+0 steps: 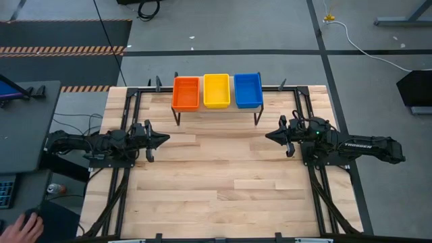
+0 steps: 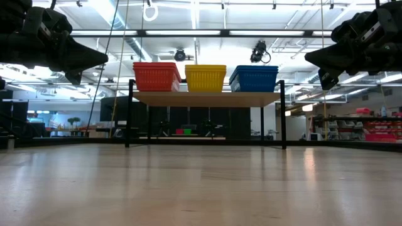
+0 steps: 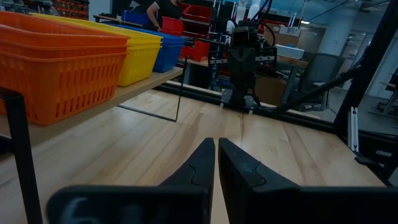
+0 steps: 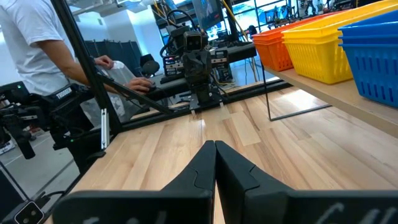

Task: Stack baskets on shelf by color
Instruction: Return to Home Position

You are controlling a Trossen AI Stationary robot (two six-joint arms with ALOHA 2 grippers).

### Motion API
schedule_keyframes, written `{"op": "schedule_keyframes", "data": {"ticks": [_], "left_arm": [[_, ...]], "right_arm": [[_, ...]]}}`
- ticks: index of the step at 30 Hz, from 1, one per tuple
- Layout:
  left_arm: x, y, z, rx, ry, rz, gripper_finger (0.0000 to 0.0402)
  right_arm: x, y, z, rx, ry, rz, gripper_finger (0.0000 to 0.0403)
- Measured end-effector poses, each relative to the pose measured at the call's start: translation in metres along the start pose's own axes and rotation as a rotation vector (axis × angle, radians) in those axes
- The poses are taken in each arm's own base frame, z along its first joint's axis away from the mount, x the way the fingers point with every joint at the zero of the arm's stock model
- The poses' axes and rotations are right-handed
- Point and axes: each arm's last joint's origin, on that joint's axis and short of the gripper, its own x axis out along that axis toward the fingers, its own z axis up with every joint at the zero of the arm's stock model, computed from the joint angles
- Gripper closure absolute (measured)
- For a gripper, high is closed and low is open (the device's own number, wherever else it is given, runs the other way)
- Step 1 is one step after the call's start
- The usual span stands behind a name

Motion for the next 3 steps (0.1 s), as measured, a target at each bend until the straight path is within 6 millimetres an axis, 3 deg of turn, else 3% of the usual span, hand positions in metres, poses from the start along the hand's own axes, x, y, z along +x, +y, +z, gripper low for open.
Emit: {"op": "schedule_keyframes", "data": {"ticks": [3], "left_arm": [[0.0,0.0,0.0,0.0,0.0,0.0,0.0373]], "right_arm": [[0.0,0.0,0.0,0.0,0.0,0.0,0.0389]]}}
